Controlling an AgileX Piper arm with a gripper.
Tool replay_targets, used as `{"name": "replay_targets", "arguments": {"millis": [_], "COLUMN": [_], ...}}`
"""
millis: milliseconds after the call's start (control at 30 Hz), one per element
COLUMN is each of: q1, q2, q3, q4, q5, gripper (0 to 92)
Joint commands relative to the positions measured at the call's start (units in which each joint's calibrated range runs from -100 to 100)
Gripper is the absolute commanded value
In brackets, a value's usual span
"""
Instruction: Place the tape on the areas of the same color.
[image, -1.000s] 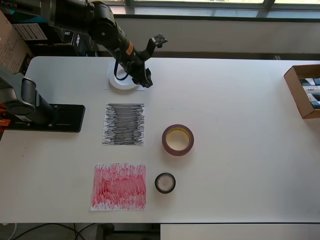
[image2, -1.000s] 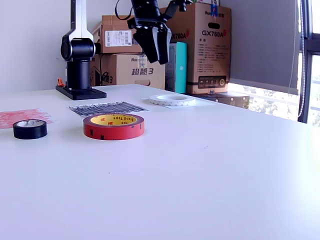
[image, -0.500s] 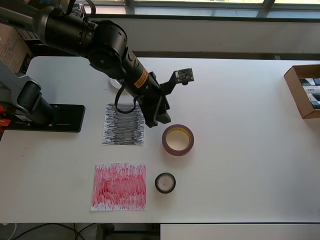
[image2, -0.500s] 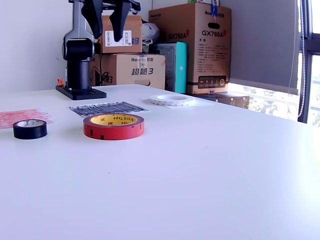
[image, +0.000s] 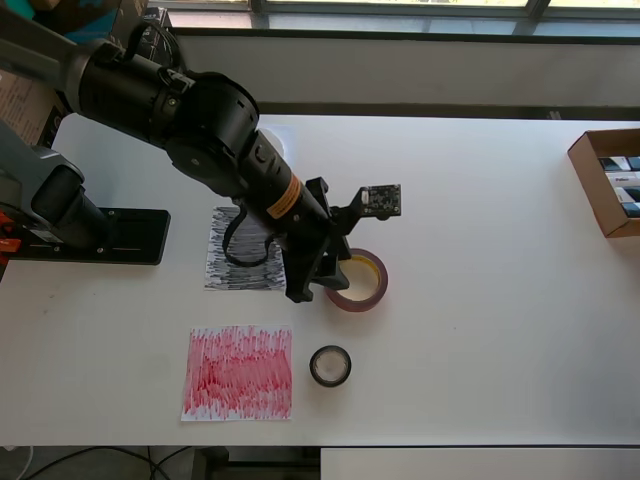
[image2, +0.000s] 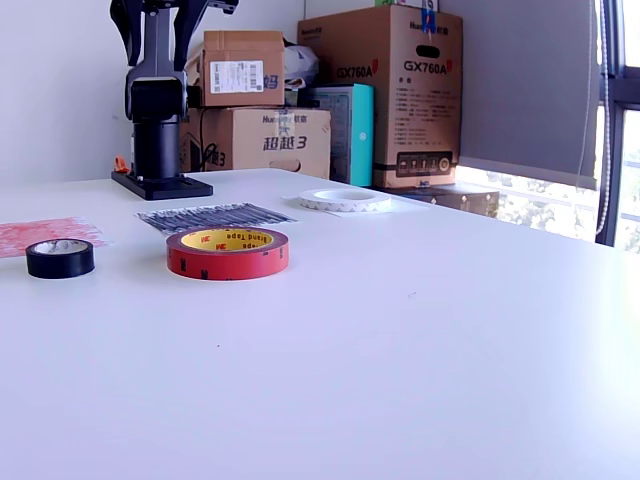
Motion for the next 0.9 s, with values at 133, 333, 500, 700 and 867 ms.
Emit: {"name": "replay_targets", "arguments": {"millis": [133,333,500,700,867], "q1": [-0.1,-0.6,-0.5,0.0,1.0], "q2": [4.4,10.1,13.3,17.3,22.0], "q3": [0.4,0.5,0.3,-3.1,-8.2], "q4": [2.6,3.7,3.0,2.8,2.8], "q5": [4.1,5.9,5.9,7.5,9.0], "gripper": [48.3,48.3,48.3,48.4,48.4]}}
